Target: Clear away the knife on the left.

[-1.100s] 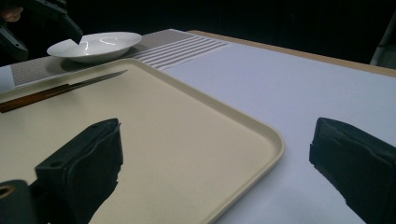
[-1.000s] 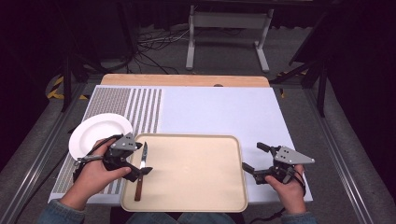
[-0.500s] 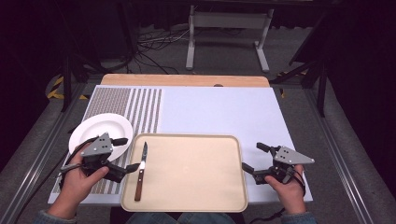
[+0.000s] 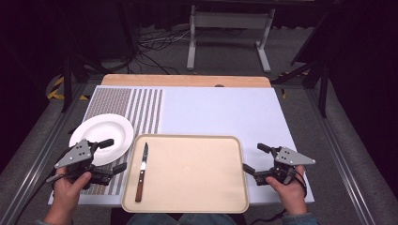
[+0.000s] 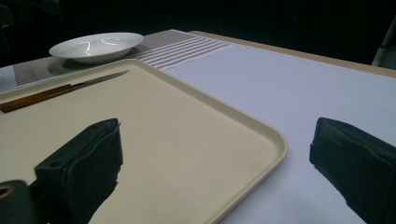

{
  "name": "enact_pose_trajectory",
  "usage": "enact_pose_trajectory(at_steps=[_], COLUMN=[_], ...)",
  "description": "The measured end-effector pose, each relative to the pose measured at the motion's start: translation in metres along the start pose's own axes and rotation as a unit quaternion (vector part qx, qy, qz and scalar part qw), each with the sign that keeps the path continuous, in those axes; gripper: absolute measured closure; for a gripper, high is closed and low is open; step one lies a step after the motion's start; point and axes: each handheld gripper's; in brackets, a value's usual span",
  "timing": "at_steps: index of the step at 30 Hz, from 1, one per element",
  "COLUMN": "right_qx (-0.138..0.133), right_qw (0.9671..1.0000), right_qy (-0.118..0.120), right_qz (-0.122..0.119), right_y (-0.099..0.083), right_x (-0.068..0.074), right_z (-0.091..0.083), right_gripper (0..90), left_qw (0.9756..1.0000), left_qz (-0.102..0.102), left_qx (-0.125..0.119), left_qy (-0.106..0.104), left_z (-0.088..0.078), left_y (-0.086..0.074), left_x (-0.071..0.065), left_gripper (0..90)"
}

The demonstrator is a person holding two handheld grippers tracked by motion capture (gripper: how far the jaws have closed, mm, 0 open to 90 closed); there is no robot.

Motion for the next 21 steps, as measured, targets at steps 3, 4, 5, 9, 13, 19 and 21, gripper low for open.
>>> enact_pose_trajectory(at_steps=[3,4,5,9,13,19,21], right_qx=[-0.002,-0.002,-0.002,-0.002,-0.006,-0.011,-0.012], right_qw=[1.0,1.0,1.0,1.0,1.0,0.9999,0.9999], right_qy=[0.0,0.0,0.0,0.0,0.001,0.001,0.001], right_qz=[-0.001,0.0,-0.001,-0.003,-0.008,-0.009,-0.009], right_y=[0.0,0.0,0.0,0.0,0.0,0.0,0.001], right_x=[0.0,0.0,0.0,0.0,0.001,0.001,0.001], right_z=[-0.001,-0.001,-0.001,-0.001,-0.002,-0.003,-0.003], right_gripper=[3.1,3.1,3.1,3.1,3.1,3.1,3.1], left_qw=[0.9998,0.9998,0.9998,0.9996,0.9993,0.9992,0.9994], left_qz=[-0.007,-0.007,-0.011,-0.017,-0.03,-0.027,-0.024], left_qx=[-0.016,-0.016,-0.019,-0.02,-0.02,-0.028,-0.025], left_qy=[-0.001,-0.004,-0.001,-0.002,-0.008,-0.006,-0.006], left_z=[-0.001,-0.002,-0.001,0.002,0.007,0.007,0.007], left_y=[-0.006,-0.008,-0.01,-0.018,-0.031,-0.033,-0.033], left_x=[0.003,0.004,0.005,0.007,0.012,0.01,0.01], left_gripper=[4.4,4.4,4.4,5.0,4.9,4.6,4.5])
Point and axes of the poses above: each handheld gripper's, and its own axes: z roughly forward along the jaws, y roughly out of its top, x roughly to its left, and after that the axes turned 12 degrees about y, right-handed
